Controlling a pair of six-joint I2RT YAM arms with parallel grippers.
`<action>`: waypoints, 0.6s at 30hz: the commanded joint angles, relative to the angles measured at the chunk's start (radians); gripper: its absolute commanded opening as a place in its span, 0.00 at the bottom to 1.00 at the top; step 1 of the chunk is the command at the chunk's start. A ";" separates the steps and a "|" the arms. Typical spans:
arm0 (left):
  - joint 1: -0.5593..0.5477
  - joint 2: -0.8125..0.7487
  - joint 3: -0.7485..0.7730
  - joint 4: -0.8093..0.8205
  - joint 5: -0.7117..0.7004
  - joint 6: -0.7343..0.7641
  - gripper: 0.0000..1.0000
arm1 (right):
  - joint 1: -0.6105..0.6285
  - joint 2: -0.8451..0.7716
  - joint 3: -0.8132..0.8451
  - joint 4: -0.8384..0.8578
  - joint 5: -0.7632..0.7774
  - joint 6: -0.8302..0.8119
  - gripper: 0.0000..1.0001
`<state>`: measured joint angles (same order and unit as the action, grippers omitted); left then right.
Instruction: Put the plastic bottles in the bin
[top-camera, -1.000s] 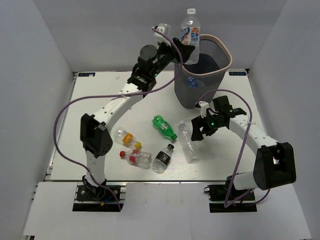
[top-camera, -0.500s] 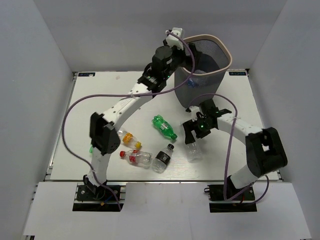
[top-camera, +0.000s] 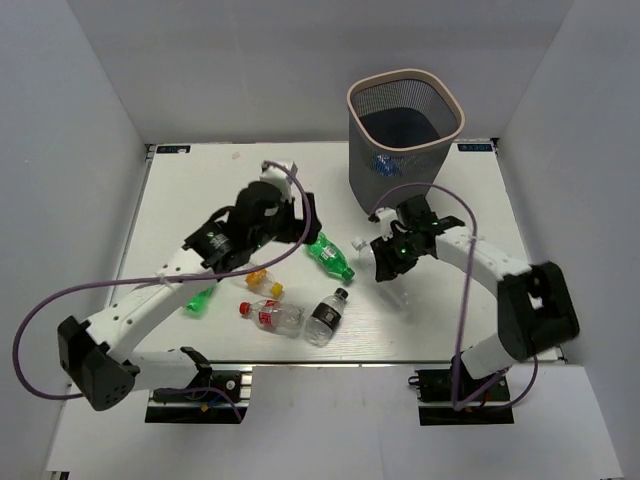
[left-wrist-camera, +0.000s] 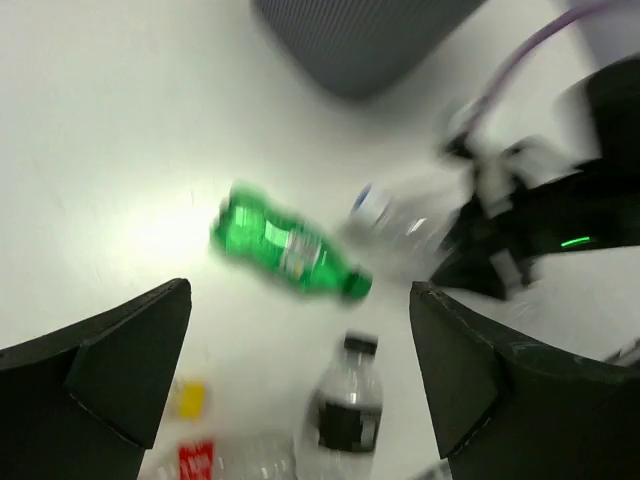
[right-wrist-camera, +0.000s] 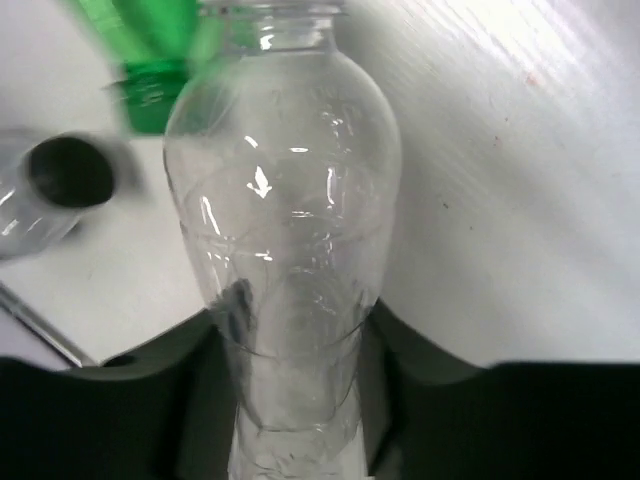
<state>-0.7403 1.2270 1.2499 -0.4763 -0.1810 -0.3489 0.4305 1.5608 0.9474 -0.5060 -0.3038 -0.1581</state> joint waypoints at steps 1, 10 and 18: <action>-0.005 0.032 -0.133 -0.116 -0.005 -0.284 1.00 | -0.010 -0.221 0.052 -0.057 -0.142 -0.153 0.02; -0.005 0.282 -0.084 -0.044 -0.023 -0.597 1.00 | -0.012 -0.406 0.367 0.004 -0.284 -0.227 0.00; 0.013 0.362 -0.118 0.113 0.021 -0.726 1.00 | -0.010 -0.351 0.472 0.573 -0.036 0.029 0.05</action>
<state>-0.7361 1.6001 1.1278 -0.4412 -0.1753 -0.9997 0.4259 1.1816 1.3857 -0.2424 -0.4908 -0.2390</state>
